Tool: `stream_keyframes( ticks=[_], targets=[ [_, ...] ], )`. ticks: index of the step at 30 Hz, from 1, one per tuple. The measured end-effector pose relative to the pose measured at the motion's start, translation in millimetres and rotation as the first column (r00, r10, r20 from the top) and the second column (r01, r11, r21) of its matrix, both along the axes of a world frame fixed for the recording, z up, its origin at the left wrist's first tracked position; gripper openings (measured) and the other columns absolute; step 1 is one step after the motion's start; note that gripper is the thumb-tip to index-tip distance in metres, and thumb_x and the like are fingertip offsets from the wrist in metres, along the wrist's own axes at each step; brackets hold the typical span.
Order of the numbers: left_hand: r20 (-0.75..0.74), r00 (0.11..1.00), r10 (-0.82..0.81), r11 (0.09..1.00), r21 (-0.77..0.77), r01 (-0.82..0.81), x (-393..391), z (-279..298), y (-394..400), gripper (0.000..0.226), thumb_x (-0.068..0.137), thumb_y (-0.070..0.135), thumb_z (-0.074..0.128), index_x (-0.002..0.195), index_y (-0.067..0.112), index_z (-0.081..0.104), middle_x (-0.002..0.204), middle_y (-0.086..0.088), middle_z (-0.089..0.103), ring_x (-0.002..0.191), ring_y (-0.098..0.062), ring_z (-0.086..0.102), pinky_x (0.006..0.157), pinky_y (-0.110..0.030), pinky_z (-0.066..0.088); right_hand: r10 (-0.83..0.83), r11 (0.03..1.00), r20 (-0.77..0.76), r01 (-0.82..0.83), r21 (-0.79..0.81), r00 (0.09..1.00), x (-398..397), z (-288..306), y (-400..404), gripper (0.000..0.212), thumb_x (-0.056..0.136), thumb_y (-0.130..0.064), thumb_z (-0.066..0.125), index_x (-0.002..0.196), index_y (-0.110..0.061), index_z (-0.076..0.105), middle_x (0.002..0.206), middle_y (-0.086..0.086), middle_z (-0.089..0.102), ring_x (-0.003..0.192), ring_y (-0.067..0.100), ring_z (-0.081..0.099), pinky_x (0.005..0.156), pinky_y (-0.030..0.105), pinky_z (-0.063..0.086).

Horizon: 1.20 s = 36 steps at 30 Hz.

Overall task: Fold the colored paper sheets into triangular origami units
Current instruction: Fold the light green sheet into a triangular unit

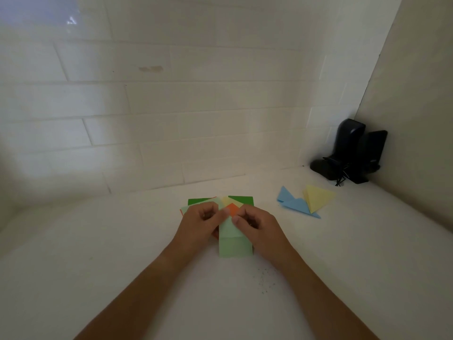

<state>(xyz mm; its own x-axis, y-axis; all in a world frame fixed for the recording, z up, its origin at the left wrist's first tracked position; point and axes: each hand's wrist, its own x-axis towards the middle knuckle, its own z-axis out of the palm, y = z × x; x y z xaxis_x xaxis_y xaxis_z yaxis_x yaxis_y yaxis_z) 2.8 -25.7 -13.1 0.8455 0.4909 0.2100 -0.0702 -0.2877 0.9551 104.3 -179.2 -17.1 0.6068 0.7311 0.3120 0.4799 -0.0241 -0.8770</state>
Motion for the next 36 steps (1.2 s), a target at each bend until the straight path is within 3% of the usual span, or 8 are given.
stream_keyframes(
  ticks=[4, 9, 13, 16, 20, 24, 26, 36],
  targets=[
    [0.021, 1.000, 0.023, 1.000, -0.009, -0.023, 1.9, -0.6, 2.0, 0.044, 0.098, 0.022, 0.070, 0.072, -0.010, 0.056, 0.063, -0.006, 0.059, 0.057, -0.012, 0.058, 0.059, -0.021, 0.045, -0.007, 1.000, -0.017, 0.007, -0.011, 1.000, 0.5, 0.5, 0.7, 0.021, 0.101, -0.019, 0.064, 0.080, -0.018, 0.062, 0.069, -0.012, 0.055, 0.066, 0.005, 0.048, 0.061, 0.019, 0.037],
    [0.008, 0.999, 0.051, 0.997, -0.049, -0.051, 2.2, 1.3, 3.0, 0.038, 0.098, 0.019, 0.069, 0.064, 0.007, 0.059, 0.057, 0.007, 0.059, 0.054, -0.008, 0.058, 0.057, -0.020, 0.045, -0.014, 0.999, -0.044, 0.012, -0.037, 0.999, -0.3, 0.5, -0.2, 0.021, 0.101, -0.023, 0.063, 0.081, -0.015, 0.062, 0.070, -0.011, 0.056, 0.066, 0.007, 0.048, 0.060, 0.022, 0.036],
    [0.010, 0.999, -0.044, 0.992, -0.116, 0.045, -0.5, -0.4, 2.3, 0.048, 0.096, 0.031, 0.072, 0.088, -0.015, 0.060, 0.077, -0.028, 0.062, 0.071, -0.019, 0.063, 0.070, -0.033, 0.049, -0.041, 0.999, -0.014, 0.040, -0.030, 0.999, -1.1, 1.5, -1.8, 0.022, 0.101, -0.024, 0.063, 0.082, -0.013, 0.061, 0.068, -0.009, 0.051, 0.064, 0.008, 0.042, 0.058, 0.021, 0.034],
    [0.005, 0.997, -0.081, 0.992, -0.097, 0.081, -2.0, -2.0, 2.2, 0.056, 0.092, 0.038, 0.076, 0.093, -0.015, 0.061, 0.089, -0.037, 0.061, 0.077, -0.025, 0.060, 0.073, -0.040, 0.046, -0.066, 0.997, -0.029, 0.065, -0.036, 0.997, -0.1, -0.1, -1.3, 0.023, 0.101, -0.027, 0.063, 0.081, -0.017, 0.060, 0.066, -0.008, 0.048, 0.063, 0.010, 0.041, 0.058, 0.028, 0.035],
    [0.015, 0.999, -0.052, 0.995, -0.087, 0.053, -3.6, 1.9, 2.3, 0.069, 0.082, 0.053, 0.079, 0.100, -0.012, 0.065, 0.098, -0.036, 0.066, 0.085, -0.030, 0.068, 0.077, -0.046, 0.052, -0.068, 0.997, -0.047, 0.065, -0.046, 0.997, -0.1, -0.3, 0.8, 0.023, 0.101, -0.029, 0.063, 0.080, -0.021, 0.061, 0.065, -0.009, 0.049, 0.062, 0.010, 0.042, 0.057, 0.029, 0.035],
    [0.020, 1.000, 0.002, 0.994, -0.112, 0.000, -3.0, 3.4, 1.7, 0.028, 0.094, 0.024, 0.076, 0.101, -0.003, 0.075, 0.099, -0.024, 0.075, 0.098, -0.042, 0.073, 0.087, -0.058, 0.058, -0.050, 0.998, -0.051, 0.048, -0.050, 0.997, -0.2, -1.0, 0.5, 0.025, 0.102, -0.031, 0.062, 0.081, -0.018, 0.059, 0.065, -0.007, 0.049, 0.062, 0.011, 0.041, 0.057, 0.030, 0.034],
    [0.017, 1.000, 0.010, 0.994, -0.110, -0.008, -3.1, 3.1, 1.2, 0.025, 0.094, 0.020, 0.075, 0.100, -0.004, 0.074, 0.098, -0.024, 0.075, 0.097, -0.043, 0.073, 0.087, -0.061, 0.057, -0.042, 0.998, -0.041, 0.040, -0.052, 0.998, 0.9, -2.4, 0.9, 0.025, 0.103, -0.030, 0.061, 0.082, -0.015, 0.058, 0.064, -0.008, 0.047, 0.062, 0.011, 0.040, 0.057, 0.029, 0.033],
    [0.000, 1.000, 0.024, 0.992, -0.124, -0.023, -2.7, 2.9, 3.1, 0.014, 0.096, 0.017, 0.072, 0.103, 0.006, 0.079, 0.097, -0.009, 0.080, 0.095, -0.027, 0.077, 0.083, -0.041, 0.061, -0.018, 0.999, -0.081, 0.016, -0.033, 0.997, 2.6, -4.4, 2.3, 0.023, 0.102, -0.033, 0.060, 0.084, -0.019, 0.061, 0.072, 0.014, 0.053, 0.065, 0.017, 0.043, 0.061, 0.034, 0.033]
  ],
)
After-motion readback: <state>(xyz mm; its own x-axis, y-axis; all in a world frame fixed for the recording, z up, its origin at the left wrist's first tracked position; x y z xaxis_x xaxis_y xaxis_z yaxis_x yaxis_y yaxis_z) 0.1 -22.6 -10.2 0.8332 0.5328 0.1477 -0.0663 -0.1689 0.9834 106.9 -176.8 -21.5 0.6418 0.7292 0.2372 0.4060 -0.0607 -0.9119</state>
